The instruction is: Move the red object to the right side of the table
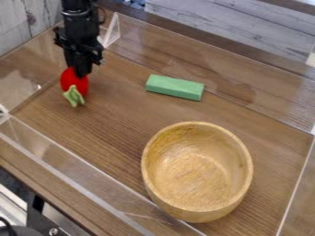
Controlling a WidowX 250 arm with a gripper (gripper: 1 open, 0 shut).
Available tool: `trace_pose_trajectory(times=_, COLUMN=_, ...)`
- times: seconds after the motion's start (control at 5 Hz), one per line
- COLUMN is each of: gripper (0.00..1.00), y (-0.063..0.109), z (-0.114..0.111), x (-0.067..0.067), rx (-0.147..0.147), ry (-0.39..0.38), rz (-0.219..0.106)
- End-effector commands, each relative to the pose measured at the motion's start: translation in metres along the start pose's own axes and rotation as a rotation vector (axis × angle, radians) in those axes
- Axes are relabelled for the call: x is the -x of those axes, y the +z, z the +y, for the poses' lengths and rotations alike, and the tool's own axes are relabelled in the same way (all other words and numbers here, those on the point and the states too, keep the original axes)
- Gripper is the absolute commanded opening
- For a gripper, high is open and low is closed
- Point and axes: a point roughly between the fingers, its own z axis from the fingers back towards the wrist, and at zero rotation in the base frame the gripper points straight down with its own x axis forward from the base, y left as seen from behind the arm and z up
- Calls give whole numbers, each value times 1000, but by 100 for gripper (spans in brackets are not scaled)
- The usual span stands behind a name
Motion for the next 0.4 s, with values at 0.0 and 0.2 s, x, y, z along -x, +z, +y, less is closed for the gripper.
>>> trace_pose_trajectory(times=0.0, gripper=0, y=58, z=-4, x=-19, rx=-91, ry=-14, rz=-99)
trace_pose_trajectory(times=0.2, gripper=0, y=74, z=-33, x=-34, rx=-114, ry=-132, rz=-128)
